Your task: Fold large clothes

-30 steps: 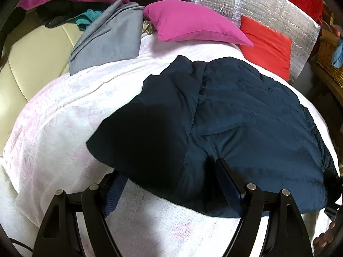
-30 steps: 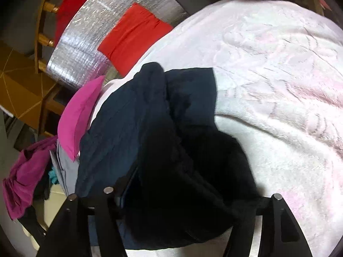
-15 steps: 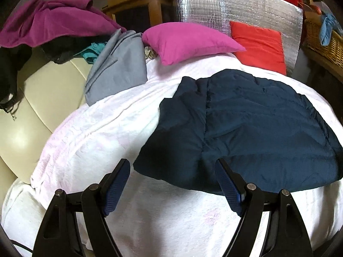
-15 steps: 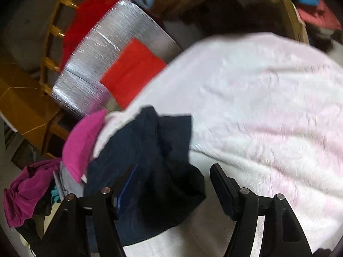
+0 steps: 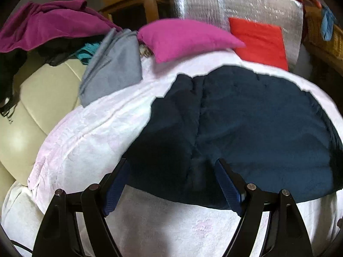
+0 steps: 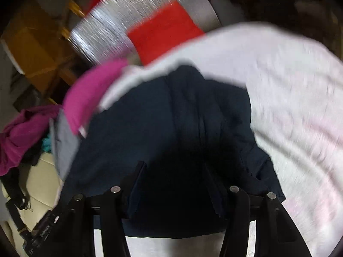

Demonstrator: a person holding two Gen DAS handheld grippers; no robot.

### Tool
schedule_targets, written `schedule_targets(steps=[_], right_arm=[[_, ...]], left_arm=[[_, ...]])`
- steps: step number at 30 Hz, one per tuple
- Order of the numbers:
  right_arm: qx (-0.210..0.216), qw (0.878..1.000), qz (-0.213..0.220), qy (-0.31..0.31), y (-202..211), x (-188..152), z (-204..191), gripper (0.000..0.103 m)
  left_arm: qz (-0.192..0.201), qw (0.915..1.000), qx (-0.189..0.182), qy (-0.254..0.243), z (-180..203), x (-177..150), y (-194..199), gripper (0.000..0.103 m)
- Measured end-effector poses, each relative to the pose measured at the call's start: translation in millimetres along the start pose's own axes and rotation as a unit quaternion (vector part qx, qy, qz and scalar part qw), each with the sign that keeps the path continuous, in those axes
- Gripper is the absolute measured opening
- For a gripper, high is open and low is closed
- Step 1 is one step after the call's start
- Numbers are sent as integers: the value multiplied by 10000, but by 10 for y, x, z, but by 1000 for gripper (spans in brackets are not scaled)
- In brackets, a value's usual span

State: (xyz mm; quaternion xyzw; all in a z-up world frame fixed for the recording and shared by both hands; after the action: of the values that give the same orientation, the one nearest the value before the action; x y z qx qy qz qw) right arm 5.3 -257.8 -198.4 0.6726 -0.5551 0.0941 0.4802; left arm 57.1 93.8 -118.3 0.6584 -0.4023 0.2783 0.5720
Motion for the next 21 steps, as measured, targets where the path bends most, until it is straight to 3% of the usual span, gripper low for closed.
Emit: schedule_targets(steps=[5,8,11,15,18,21], right_arm=[[-87,9998,41,194,36,41,-108,57],[71,9992,345,211,173,212,-192,57],[369,9965,743,98,252,462,-284,60],[553,9964,645,35,22,652,-426,61],[657,9964,538,66,-196,756,-519,61],[619,9973,374,-123,-468,805,-442,61]], left_arm=[[-99,10000,-7,9,9,-55,-101,82],[-182,9997,-62,167,-21,-56,-135,82],[-127,9990,-185,388,-38,91,-130,82],[68,9970,-344,690,0,386,-269,86],[-251,9980,-158,558,61,513,-597,86],[-887,9941,27,626,61,399,-1014,86]])
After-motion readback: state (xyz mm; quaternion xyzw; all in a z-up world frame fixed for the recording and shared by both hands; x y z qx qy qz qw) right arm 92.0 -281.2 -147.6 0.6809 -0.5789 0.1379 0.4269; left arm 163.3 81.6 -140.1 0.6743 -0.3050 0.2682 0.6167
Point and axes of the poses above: each gripper's, at about its wrist camera, not at the fingertips, and y roughly against the way its jaws point, z to its right, x to its top, the point moved 5 cm from there along -y, roughly the way its jaws point, and after that the axes turned 15 degrees about z, right-handed, at the moved point
